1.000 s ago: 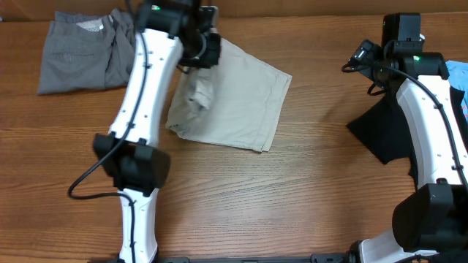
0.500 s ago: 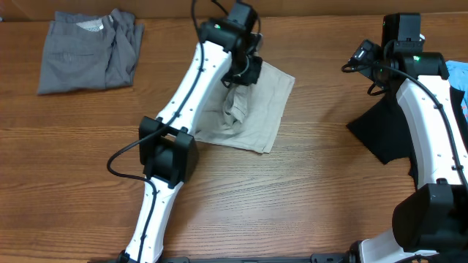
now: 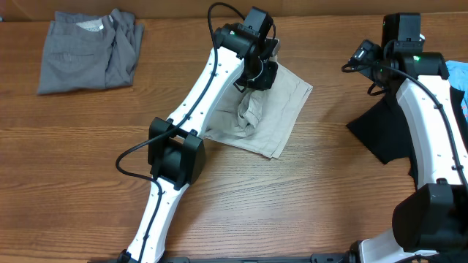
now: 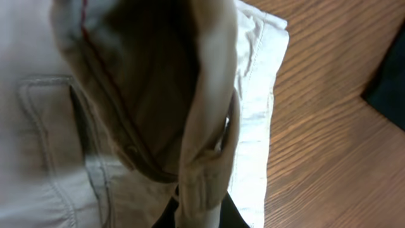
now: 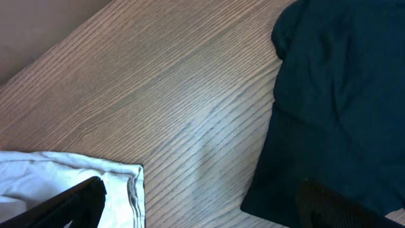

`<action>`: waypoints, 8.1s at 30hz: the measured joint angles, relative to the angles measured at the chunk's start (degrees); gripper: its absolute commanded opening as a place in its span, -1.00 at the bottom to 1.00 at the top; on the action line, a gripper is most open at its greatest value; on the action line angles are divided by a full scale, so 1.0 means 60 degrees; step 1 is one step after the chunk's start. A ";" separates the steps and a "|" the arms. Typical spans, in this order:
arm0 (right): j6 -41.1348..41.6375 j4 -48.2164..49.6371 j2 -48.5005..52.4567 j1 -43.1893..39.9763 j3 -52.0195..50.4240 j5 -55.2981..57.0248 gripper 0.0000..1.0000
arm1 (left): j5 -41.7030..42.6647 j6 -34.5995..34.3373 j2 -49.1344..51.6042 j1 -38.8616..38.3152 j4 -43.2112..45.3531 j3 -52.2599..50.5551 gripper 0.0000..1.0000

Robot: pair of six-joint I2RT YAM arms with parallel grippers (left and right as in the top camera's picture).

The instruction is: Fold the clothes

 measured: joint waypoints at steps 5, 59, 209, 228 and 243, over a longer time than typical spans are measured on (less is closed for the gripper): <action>-0.0004 0.0000 0.0000 0.0000 0.0000 -0.0004 1.00 | 0.0495 0.0000 0.0313 -0.0102 0.0025 0.0000 -0.92; 0.0000 0.0000 0.0000 0.0000 0.0000 0.0000 1.00 | 0.1228 0.0266 0.0936 -0.1956 0.1515 -0.1308 0.22; -0.0004 0.0000 0.0000 0.0000 0.0000 -0.0004 1.00 | 0.3847 0.2958 0.0991 0.2568 -0.2801 -0.3282 -0.92; -0.0004 -0.0007 0.0000 0.0000 0.0000 0.0000 1.00 | 0.2805 0.3056 0.0466 0.3209 -0.1453 -0.0725 1.00; -0.0004 -0.0007 0.0000 0.0000 0.0000 0.0000 1.00 | 0.3989 0.3279 0.1621 0.2987 -0.1384 -0.0630 1.00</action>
